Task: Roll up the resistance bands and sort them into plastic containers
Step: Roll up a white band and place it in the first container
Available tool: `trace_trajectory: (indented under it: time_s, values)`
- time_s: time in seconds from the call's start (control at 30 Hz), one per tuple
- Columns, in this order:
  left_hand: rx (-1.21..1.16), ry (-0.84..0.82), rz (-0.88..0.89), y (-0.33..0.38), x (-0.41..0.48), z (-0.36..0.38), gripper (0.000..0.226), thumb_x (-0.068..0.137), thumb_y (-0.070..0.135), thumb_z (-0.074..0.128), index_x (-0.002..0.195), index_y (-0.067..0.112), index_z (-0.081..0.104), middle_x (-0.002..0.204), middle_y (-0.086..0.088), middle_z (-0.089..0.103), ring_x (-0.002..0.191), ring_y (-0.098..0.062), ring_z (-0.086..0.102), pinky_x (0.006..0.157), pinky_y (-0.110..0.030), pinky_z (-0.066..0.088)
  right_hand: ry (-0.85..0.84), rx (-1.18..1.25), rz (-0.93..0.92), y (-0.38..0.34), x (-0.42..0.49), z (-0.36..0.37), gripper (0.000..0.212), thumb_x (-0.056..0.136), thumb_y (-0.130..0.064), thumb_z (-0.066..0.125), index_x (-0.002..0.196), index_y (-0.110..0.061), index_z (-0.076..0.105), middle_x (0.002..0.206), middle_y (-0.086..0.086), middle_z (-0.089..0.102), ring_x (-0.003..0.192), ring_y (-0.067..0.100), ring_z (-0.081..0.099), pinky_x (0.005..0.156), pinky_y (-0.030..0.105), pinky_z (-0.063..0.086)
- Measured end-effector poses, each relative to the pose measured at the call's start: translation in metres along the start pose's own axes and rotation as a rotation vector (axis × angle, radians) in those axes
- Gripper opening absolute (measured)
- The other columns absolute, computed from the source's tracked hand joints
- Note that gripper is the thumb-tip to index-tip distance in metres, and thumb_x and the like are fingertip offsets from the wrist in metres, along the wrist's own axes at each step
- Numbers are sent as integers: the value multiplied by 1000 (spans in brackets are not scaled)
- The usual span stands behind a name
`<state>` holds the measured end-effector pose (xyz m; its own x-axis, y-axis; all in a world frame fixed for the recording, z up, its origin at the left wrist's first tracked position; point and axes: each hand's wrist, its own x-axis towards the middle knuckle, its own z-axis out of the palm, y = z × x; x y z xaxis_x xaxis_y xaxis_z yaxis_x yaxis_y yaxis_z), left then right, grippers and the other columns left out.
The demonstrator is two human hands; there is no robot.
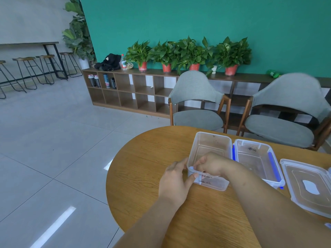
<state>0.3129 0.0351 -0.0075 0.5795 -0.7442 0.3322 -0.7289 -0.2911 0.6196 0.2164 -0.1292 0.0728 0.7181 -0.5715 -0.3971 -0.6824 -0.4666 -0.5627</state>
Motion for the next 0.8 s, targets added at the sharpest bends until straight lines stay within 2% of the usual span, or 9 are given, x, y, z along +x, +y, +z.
trace_trajectory:
  time_s: [0.2,0.53,0.7,0.8]
  values:
    - [-8,-9,-3,-2,-1,-2,69,96,62,64,157,41,41,124,22,57,108,-4,58,92,-29,55,2,-8,2,3,4,0,23,96,-29,71,118,-27,79,117,-7,73,111,15,65,103,36,53]
    - [3,-7,-4,0,-2,-7,72,94,61,68,157,42,39,126,24,58,111,-5,58,93,-29,56,6,36,11,4,8,0,18,96,-30,70,109,-28,81,102,-8,78,102,13,71,103,39,55]
    - [16,-2,14,5,-4,-16,73,93,59,70,157,42,39,136,18,53,120,-7,57,97,-32,55,42,118,-20,6,-4,-3,23,97,-21,67,118,-21,77,102,-5,80,97,11,75,96,33,59]
    - [55,30,50,14,-5,-24,73,93,57,71,157,40,40,139,14,47,129,-8,48,101,-31,53,117,90,-66,6,-17,-11,16,96,-23,66,103,-30,79,101,-7,77,103,14,71,100,38,57]
